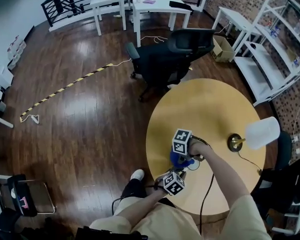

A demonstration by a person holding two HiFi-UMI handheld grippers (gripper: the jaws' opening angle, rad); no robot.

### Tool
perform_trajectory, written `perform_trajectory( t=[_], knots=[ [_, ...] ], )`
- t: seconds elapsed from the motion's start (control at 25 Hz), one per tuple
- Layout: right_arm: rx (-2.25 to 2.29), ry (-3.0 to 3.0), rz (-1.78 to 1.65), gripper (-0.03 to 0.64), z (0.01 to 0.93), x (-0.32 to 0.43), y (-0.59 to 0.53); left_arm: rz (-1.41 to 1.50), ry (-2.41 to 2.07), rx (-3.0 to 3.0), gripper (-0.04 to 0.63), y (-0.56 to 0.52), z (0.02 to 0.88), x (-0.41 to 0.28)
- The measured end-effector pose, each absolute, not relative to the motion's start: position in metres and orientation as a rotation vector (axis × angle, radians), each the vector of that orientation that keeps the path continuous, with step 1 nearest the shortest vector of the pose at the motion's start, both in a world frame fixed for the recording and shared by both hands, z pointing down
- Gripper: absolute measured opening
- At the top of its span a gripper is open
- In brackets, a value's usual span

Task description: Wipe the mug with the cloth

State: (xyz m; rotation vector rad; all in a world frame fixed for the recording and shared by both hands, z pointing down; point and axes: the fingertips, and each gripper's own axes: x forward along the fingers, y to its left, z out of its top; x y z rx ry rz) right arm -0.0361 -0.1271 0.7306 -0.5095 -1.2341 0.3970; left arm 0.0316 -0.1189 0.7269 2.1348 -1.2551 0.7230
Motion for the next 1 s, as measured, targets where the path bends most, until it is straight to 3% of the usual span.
perform_trajectory(
  t=[1.0],
  knots=[
    [-0.378, -1.260, 0.356, 0.064, 0.757, -0.033, -0.149, 0.760, -1.251, 2.110, 0.046, -0.113, 0.734, 0.036]
  ],
)
